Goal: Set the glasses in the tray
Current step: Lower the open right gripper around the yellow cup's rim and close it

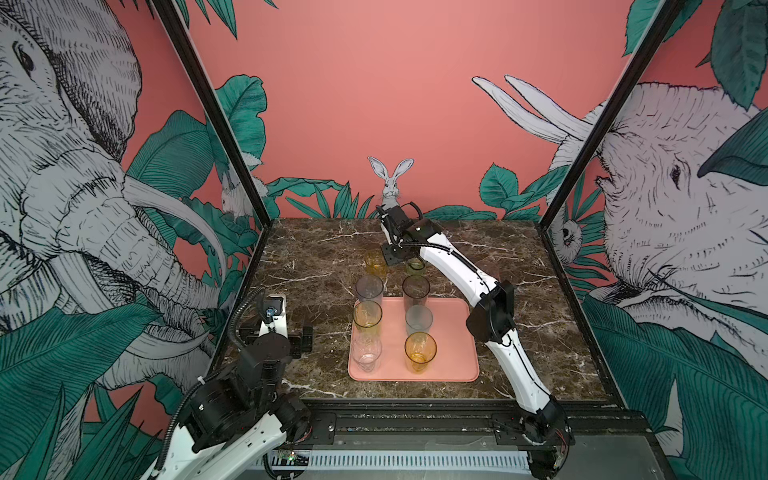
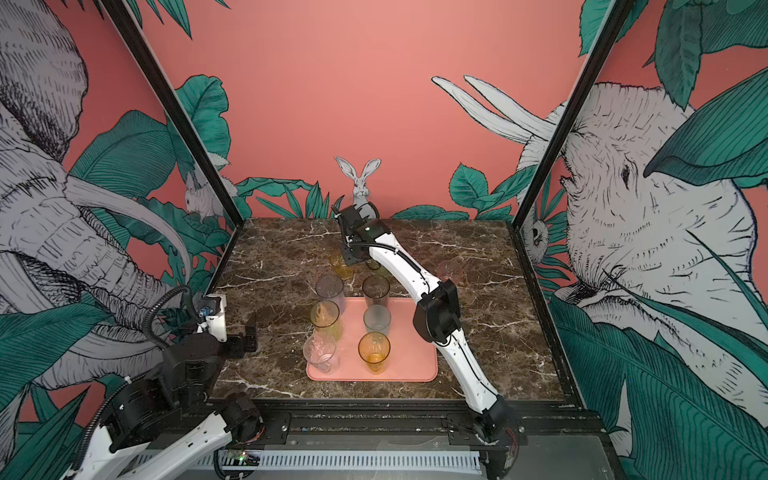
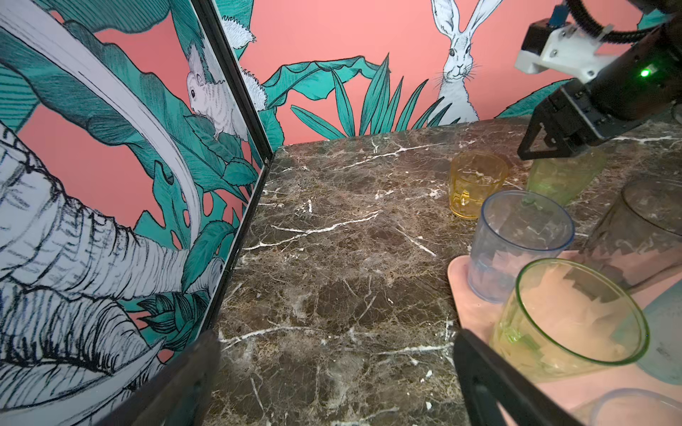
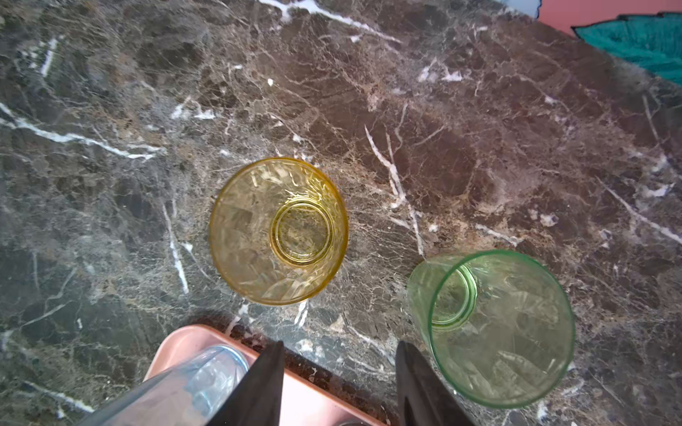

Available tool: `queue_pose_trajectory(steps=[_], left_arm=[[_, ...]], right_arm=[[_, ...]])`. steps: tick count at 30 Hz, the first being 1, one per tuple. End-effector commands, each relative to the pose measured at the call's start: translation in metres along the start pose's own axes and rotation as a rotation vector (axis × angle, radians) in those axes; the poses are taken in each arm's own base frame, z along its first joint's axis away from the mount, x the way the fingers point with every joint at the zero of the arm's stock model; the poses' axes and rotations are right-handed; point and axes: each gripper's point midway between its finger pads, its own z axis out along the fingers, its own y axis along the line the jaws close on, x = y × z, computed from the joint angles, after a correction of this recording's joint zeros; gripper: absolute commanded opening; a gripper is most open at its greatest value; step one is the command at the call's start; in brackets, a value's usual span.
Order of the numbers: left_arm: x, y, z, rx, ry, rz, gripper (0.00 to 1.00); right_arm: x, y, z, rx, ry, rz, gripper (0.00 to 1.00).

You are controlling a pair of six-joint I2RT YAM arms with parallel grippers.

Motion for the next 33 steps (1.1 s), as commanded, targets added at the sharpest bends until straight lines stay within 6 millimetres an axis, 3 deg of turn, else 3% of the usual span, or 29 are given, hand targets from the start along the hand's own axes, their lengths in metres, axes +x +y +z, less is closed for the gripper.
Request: queue_pose_trajectory(steps=[1,13,33], left_arm=[[0.003,0.002,0.002,-0.024,0.010,0.013,0.99],[0.004,0.002,0.003,-0.025,0.011,0.011,0.99],[0.003,0.003,0.002,-0.024,0.007,0.003,0.99]], right_arm=[[-0.009,0.001,0.002,-0.009,-0.031,0.020,0.51],[-0.015,0.006,0.026,-0.032,-0.054,0.036,0.51],[-0.018,0.000,0.056,-0.015,-0.077,0.095,0.53]])
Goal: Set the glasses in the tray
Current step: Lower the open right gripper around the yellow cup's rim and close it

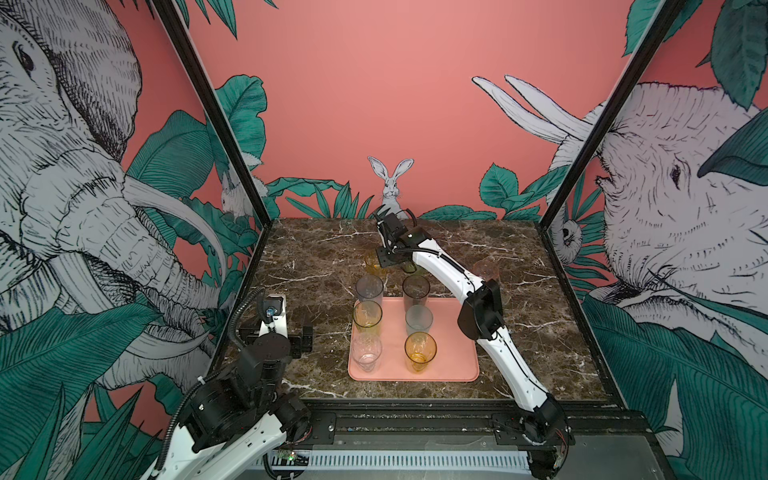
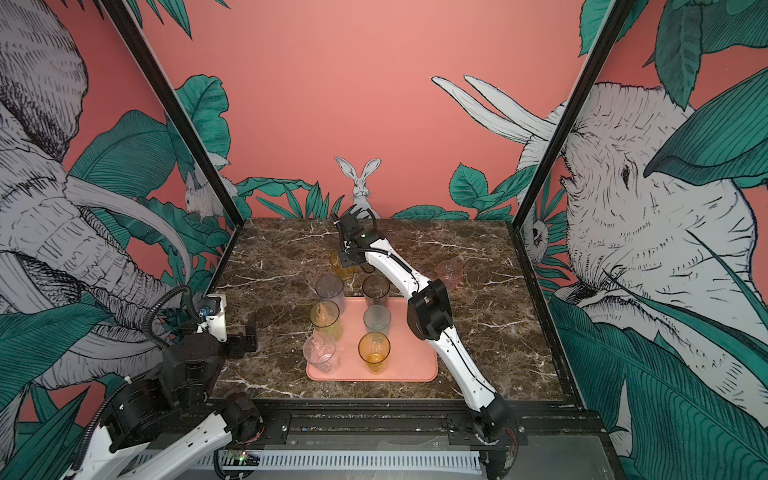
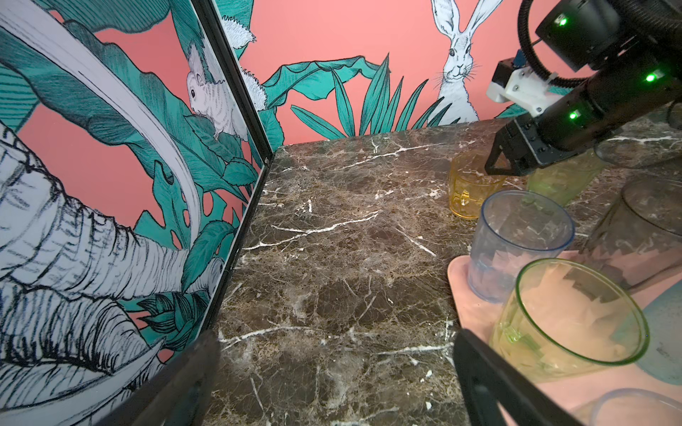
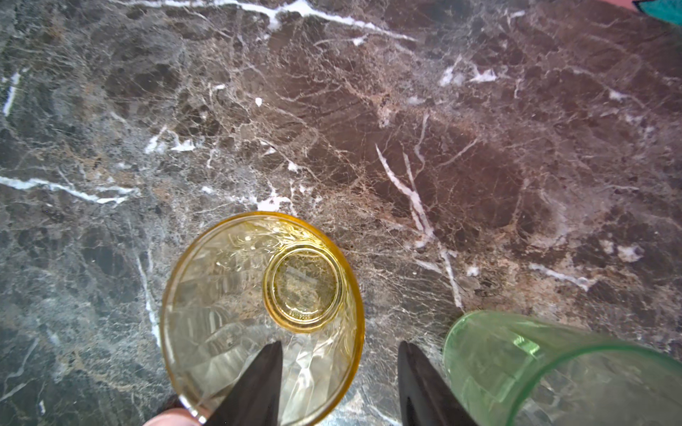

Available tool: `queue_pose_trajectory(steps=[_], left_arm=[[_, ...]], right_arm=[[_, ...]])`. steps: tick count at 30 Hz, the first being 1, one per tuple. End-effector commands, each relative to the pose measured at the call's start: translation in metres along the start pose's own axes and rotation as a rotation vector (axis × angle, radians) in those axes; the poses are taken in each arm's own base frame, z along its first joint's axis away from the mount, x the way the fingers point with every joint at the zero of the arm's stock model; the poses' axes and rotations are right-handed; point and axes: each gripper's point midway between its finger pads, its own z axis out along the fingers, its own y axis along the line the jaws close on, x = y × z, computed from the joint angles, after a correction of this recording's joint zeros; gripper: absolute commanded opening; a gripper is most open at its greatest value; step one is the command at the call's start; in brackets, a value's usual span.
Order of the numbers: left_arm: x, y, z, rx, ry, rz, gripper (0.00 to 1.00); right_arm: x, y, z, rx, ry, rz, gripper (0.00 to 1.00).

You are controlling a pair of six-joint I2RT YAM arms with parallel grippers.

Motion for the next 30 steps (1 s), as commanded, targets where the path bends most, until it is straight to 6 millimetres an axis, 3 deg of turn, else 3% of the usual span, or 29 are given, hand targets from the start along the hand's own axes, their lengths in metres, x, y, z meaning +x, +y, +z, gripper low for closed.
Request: queue_pose_trajectory(steps=[1,13,30], left_arm=[[0.004,0.003,0.002,-0.027,0.008,0.005,0.99],[0.004,0.003,0.002,-0.027,0.011,0.010,0.99],[0.003,0.005,0.002,-0.039,0.008,0.009,0.99]], right_arm=[[-0.011,-0.003,0.001,0.003,-0.039,0.026,0.52],[-0.007,-0.005,0.016,0.001,-0.033,0.059,0.45],[-0.013,-0.002,0.020,-0.018,-0.059,0.081,0.18]])
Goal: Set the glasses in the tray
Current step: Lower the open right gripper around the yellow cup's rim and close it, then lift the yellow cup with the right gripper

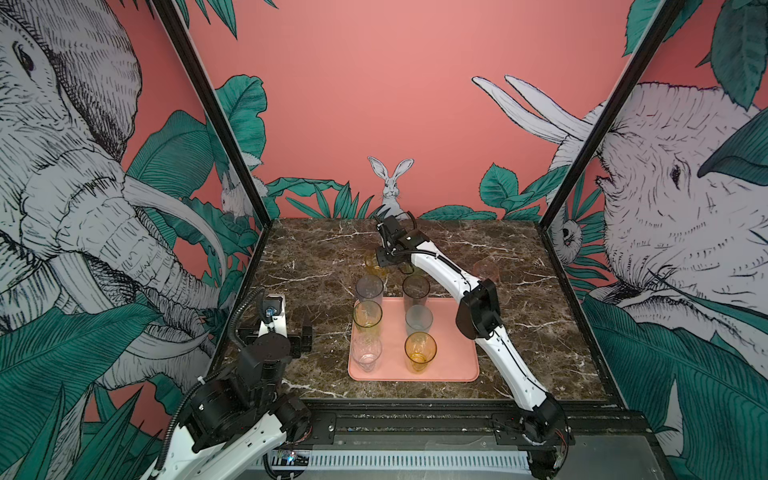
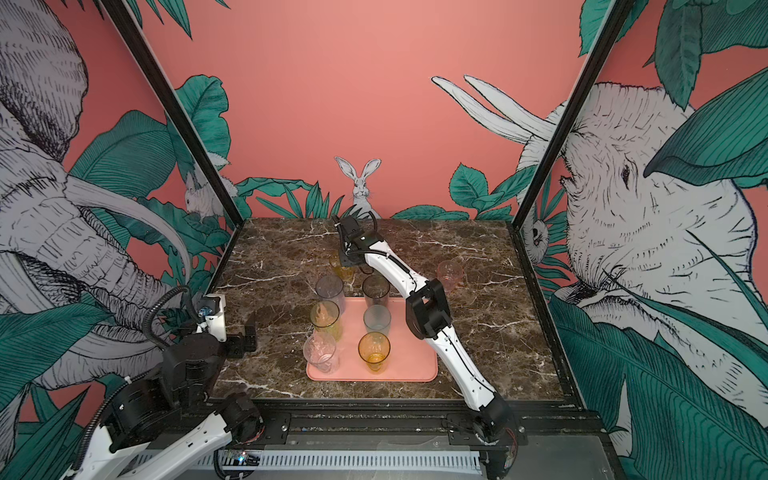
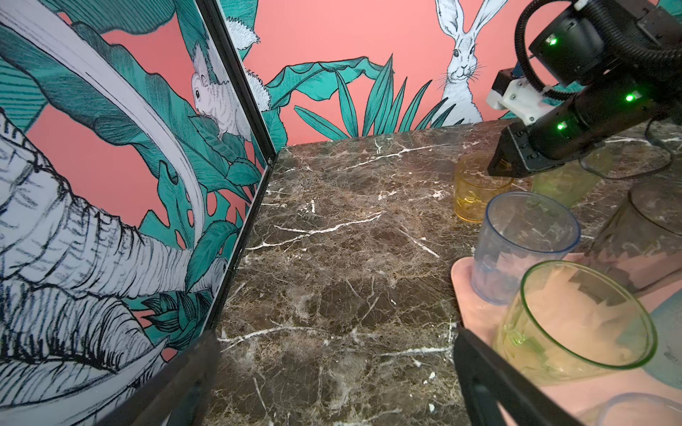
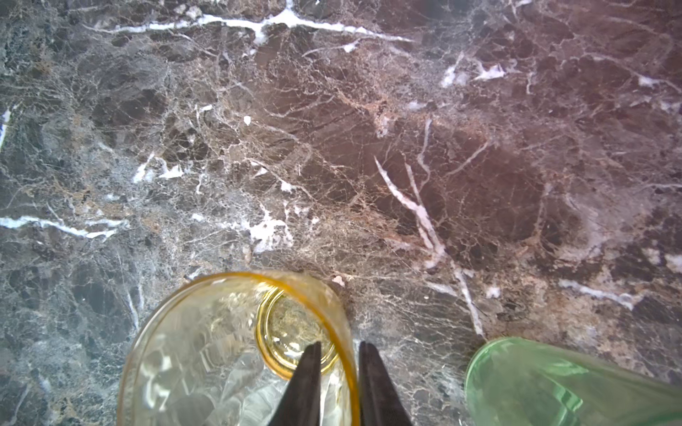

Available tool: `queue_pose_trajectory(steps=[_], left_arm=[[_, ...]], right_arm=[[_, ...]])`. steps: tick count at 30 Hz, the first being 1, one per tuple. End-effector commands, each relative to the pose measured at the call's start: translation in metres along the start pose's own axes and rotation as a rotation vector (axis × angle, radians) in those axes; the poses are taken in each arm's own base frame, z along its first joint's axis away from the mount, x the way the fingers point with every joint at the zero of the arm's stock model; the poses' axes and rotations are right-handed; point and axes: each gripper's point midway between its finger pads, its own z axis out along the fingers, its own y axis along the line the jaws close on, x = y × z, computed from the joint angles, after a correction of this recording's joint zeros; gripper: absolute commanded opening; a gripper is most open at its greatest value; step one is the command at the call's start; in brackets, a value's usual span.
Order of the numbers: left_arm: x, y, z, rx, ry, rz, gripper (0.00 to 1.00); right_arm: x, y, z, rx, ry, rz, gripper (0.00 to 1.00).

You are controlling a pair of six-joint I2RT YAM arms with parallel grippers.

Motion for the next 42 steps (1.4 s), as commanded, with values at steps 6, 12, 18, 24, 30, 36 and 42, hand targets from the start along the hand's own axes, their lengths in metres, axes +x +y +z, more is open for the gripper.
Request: queue_pose_trajectory(steps=[6,12,18,24,30,36,42], left_arm=[[0.004,0.003,0.002,-0.028,0.012,0.010,0.99],[0.005,0.001,0.003,-0.026,0.019,0.017,1.00],[0.004,0.001,0.003,-0.025,0.018,0.016,0.99],[0.004,0.001,0.003,-0.023,0.017,0.016,0.99],[0.005,0.001,0.003,-0.024,0.018,0.015,0.99],[0.004,0.002,0.002,-0.024,0.016,0.011,0.99],[0.004,0.003,0.002,-0.025,0.014,0.009,0.99]], right_arm=[[-0.012,0.000,-0.003,-0.009,-0.040,0.013,0.06],[-0.020,0.005,-0.008,-0.031,-0.063,0.040,0.00],[-0.028,0.006,-0.021,-0.041,-0.084,0.045,0.00],[-0.037,0.008,-0.038,-0.048,-0.106,0.027,0.00],[-0.047,0.009,-0.061,-0.053,-0.132,0.016,0.00],[-0.057,0.008,-0.088,-0.047,-0.160,0.003,0.00],[-0.066,0.006,-0.118,-0.045,-0.189,-0.016,0.00]])
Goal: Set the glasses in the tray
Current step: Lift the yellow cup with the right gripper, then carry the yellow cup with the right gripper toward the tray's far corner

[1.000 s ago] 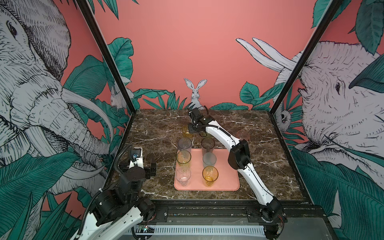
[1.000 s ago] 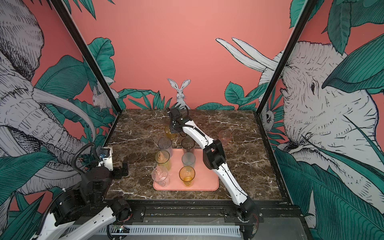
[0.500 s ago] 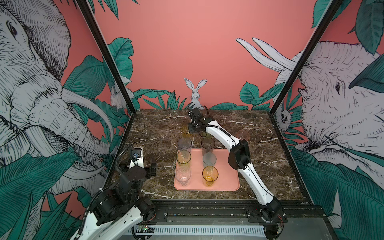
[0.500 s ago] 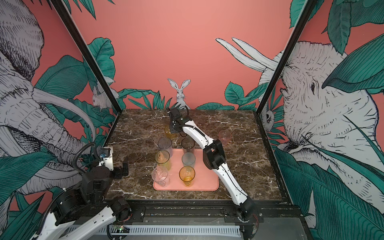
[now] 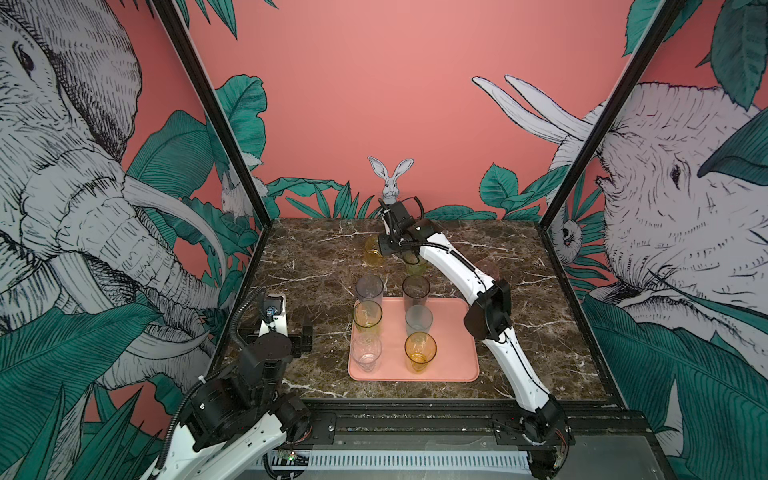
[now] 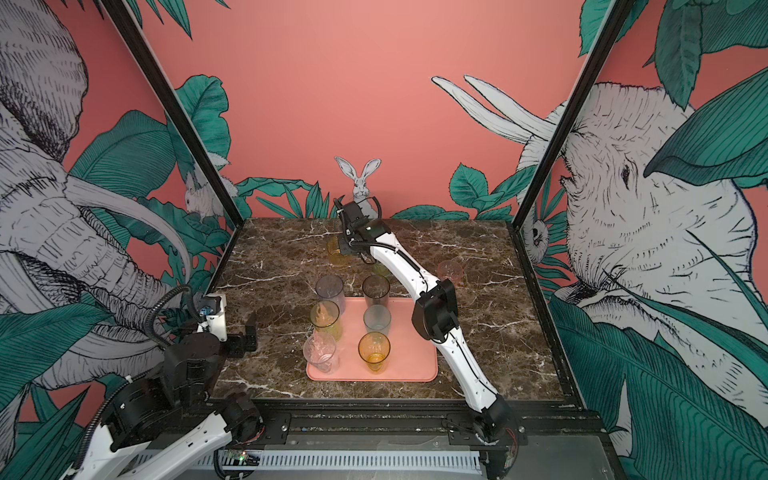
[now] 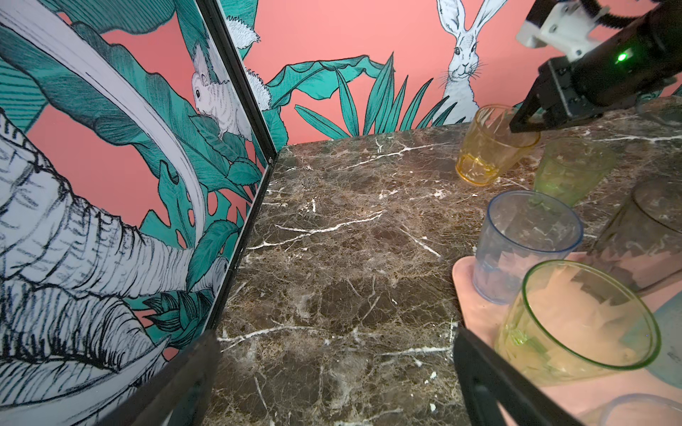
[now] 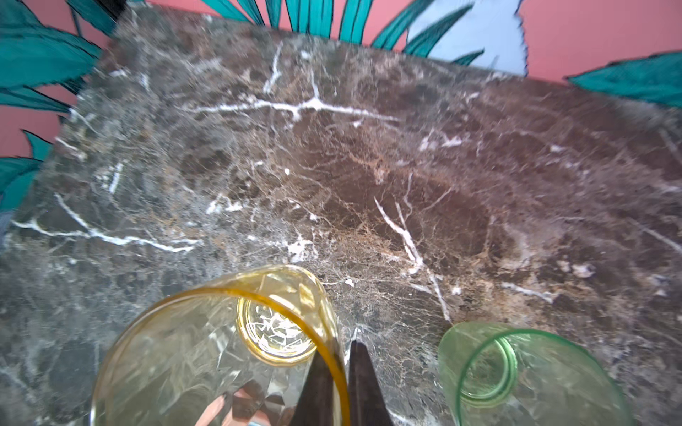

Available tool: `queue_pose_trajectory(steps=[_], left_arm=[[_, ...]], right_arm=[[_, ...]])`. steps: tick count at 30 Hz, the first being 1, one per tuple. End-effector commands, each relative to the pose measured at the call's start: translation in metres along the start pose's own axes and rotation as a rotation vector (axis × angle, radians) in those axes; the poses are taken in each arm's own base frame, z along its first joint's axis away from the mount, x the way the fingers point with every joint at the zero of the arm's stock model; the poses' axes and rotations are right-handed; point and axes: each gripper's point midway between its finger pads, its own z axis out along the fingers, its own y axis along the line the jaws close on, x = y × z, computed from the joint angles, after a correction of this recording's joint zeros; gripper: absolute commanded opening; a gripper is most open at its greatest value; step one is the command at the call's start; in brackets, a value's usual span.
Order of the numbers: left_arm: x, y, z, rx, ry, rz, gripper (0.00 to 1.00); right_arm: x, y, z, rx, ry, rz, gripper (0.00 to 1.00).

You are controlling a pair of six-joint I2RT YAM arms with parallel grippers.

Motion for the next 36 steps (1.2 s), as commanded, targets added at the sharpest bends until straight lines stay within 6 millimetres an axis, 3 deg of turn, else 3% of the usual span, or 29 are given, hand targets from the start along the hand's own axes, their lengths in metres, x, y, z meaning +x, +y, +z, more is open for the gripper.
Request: queue_pose_trajectory(steps=[1,15,25,36], left_arm=[[0.004,0.003,0.001,-0.023,0.010,0.005,0.99],[0.003,0.004,0.000,-0.024,0.006,0.000,1.00],[0.003,0.002,0.001,-0.014,0.008,0.004,0.99],[0.002,0.001,0.002,-0.016,0.008,0.016,0.99]], right_arm=[[-0.031,0.000,-0.046,-0.008,-0.084,-0.018,0.00],[-0.056,-0.023,-0.115,0.029,-0.147,-0.025,0.00],[-0.056,-0.038,-0.146,0.028,-0.140,-0.016,0.00],[-0.052,-0.071,-0.185,0.066,-0.135,0.005,0.00]])
